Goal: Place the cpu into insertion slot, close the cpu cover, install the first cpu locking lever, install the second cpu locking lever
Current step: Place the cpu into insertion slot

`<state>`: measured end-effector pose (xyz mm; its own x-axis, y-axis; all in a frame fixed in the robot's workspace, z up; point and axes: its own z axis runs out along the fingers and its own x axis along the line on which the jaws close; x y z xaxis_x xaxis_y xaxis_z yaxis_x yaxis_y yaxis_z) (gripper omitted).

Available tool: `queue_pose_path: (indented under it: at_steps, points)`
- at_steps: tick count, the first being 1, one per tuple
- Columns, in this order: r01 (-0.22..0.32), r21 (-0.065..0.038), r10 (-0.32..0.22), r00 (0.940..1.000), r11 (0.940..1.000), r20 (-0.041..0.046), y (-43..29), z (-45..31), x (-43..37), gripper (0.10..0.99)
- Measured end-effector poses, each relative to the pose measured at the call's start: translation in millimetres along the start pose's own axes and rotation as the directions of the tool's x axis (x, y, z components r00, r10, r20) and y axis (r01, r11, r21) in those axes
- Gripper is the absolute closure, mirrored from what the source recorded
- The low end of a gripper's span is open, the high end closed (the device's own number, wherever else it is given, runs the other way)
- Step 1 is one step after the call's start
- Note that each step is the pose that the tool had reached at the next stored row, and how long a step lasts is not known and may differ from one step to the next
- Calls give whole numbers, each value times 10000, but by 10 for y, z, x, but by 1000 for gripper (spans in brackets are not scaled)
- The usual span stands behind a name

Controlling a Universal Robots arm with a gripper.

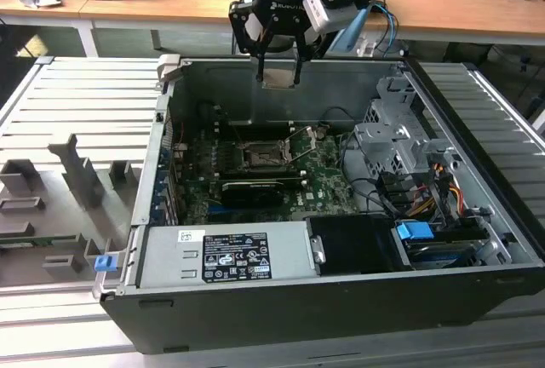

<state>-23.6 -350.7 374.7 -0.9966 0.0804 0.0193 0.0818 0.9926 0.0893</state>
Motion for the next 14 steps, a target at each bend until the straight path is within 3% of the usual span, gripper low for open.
queue_pose_path:
  at_steps: [14]
  points:
    - [-696, -15, 696, 9976, 9976, 62, 0, 2, 0, 549]
